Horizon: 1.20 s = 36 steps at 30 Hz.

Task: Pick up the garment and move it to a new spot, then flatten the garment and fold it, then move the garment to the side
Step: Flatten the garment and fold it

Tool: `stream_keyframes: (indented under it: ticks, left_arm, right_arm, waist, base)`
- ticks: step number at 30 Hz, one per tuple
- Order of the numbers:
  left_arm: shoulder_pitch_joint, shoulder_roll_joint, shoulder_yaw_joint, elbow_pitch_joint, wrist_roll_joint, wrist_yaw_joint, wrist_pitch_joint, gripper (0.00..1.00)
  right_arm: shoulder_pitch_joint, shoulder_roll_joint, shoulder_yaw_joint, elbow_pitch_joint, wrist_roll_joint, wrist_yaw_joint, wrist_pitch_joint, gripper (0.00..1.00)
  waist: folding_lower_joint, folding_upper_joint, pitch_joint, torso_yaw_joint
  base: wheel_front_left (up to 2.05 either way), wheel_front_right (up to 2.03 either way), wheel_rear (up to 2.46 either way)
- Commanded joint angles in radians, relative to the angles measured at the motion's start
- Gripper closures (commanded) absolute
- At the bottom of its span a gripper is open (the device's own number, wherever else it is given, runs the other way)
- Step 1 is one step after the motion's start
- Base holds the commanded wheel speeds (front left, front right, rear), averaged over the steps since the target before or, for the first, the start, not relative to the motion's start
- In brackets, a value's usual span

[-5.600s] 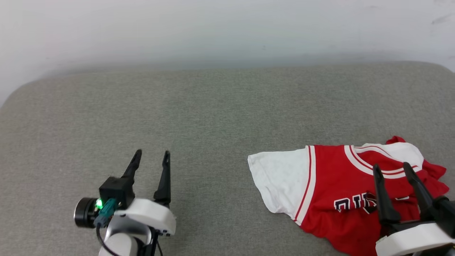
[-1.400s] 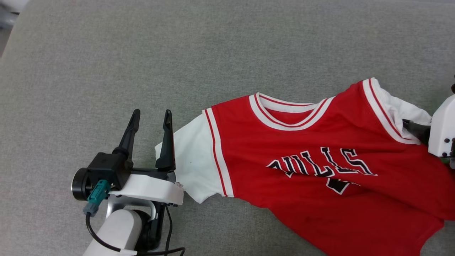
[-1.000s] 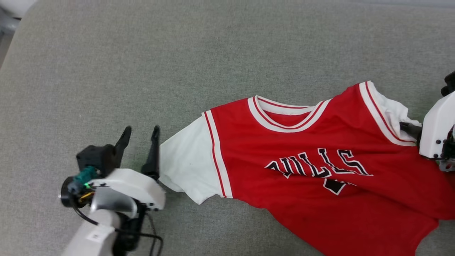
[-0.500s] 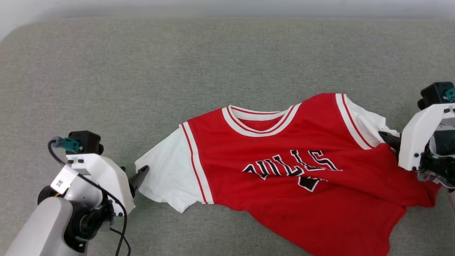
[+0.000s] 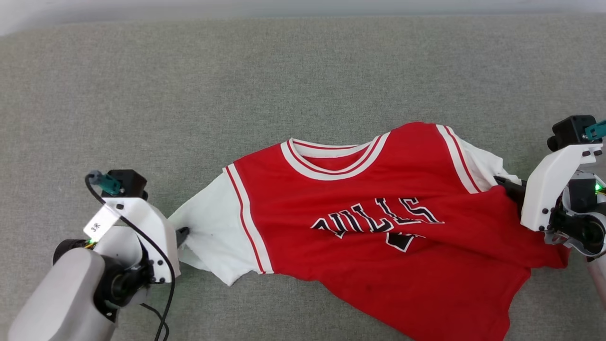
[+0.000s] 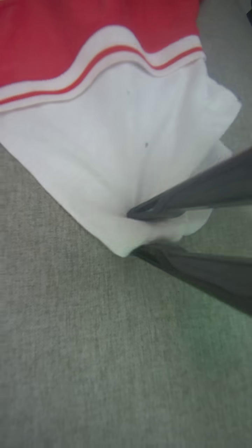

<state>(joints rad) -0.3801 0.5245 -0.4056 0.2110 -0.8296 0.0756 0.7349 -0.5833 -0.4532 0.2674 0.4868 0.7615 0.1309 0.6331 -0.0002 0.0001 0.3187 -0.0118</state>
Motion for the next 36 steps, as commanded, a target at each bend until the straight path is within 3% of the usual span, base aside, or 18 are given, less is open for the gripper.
stream_keyframes:
  ticks: [1,7,19,29,36]
  left_arm:
    - [0.026,-0.049,-0.059,0.052,0.026,-0.011,-0.01,1.0]
    - [-0.045,-0.015,-0.024,0.071,0.118,0.016,-0.16,1.0]
    - [-0.198,-0.007,0.04,0.106,0.232,0.064,-0.417,1.0]
    - [-0.508,-0.038,0.094,0.254,0.264,0.04,-0.593,1.0]
    - [-0.757,-0.024,0.118,0.353,0.305,0.047,-0.665,1.0]
  right_arm:
    - [-0.002,-0.01,0.007,0.006,0.003,0.0,-0.015,1.0]
    - [-0.017,-0.03,0.018,0.017,-0.028,-0.001,-0.092,1.0]
    - [-0.107,-0.023,-0.021,0.078,-0.149,-0.001,-0.231,1.0]
    - [-0.366,0.013,-0.093,0.14,-0.287,-0.001,-0.322,1.0]
    - [-0.615,0.038,-0.128,0.164,-0.393,-0.001,-0.389,1.0]
  waist:
    - [0.0002,-0.0001,-0.014,0.002]
    - [0.0002,-0.0001,-0.076,0.005]
    - [0.0002,-0.0001,-0.151,-0.008]
    - [0.0002,-0.0001,-0.096,-0.032]
    - [0.0002,-0.0001,-0.004,-0.048]
  base:
    - [0.0,0.0,0.0]
    - [0.0,0.0,0.0]
    - [0.0,0.0,0.0]
    - [0.0,0.0,0.0]
    - [0.0,0.0,0.0]
